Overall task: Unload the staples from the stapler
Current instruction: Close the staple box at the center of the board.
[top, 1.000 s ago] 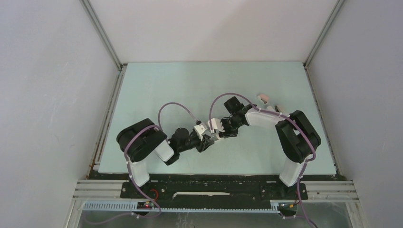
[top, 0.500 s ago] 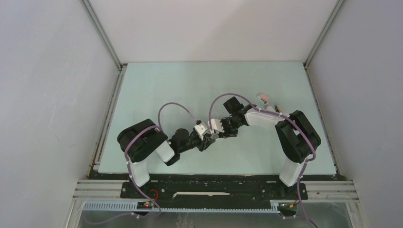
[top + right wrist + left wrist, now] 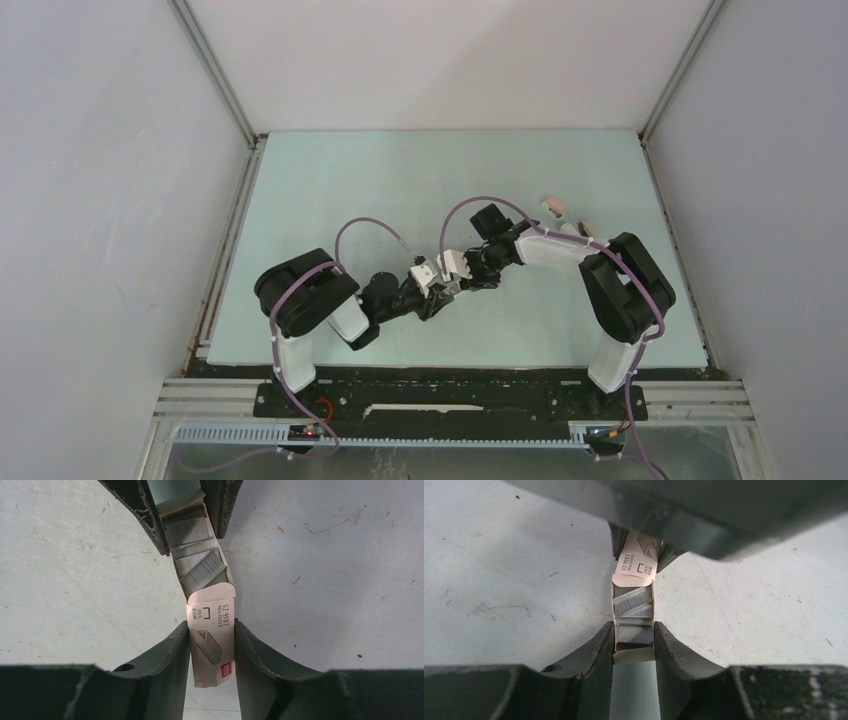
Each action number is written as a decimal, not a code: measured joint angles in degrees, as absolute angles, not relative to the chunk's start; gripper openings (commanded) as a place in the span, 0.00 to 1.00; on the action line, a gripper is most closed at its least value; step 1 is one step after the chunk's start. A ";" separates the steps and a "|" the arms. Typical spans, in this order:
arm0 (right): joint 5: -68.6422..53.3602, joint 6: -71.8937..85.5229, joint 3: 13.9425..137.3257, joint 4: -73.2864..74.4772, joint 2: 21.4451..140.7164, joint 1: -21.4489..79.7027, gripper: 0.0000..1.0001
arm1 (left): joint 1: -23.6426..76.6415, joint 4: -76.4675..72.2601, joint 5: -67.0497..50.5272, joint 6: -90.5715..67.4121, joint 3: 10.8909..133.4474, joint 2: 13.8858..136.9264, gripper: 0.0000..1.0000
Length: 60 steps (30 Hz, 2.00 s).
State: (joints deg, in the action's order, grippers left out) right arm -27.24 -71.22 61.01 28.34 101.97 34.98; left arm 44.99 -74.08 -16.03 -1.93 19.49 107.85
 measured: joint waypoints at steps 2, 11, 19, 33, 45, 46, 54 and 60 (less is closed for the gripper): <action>-27.29 -71.24 60.99 28.45 101.95 34.98 0.44 | 44.99 -74.08 -16.25 -1.78 19.49 107.85 0.38; -27.51 -72.38 60.86 28.62 101.89 35.00 0.45 | 44.93 -74.19 -17.54 -0.14 19.49 107.92 0.38; -27.09 -73.17 60.86 28.95 101.84 35.40 0.45 | 44.18 -74.54 -19.99 0.56 19.49 108.38 0.38; -25.85 -73.21 60.86 29.02 101.69 36.27 0.46 | 42.57 -74.54 -23.46 0.64 19.62 108.51 0.38; -25.52 -73.43 60.86 29.04 101.69 36.53 0.48 | 40.71 -74.56 -27.38 0.51 20.12 109.16 0.38; -25.52 -73.43 60.86 29.04 101.69 36.53 0.48 | 40.60 -74.54 -27.64 0.49 20.18 109.21 0.38; -25.52 -73.43 60.86 29.02 101.67 36.53 0.48 | 40.21 -75.05 -28.99 0.45 20.84 110.00 0.37; -25.28 -73.45 60.86 29.12 101.67 36.69 0.47 | 40.14 -75.44 -29.74 0.45 21.80 110.61 0.37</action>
State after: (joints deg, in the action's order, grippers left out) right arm -25.28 -73.45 60.86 29.12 101.67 36.69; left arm 40.14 -75.44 -29.74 0.45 21.80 110.61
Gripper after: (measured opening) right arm 0.477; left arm 0.375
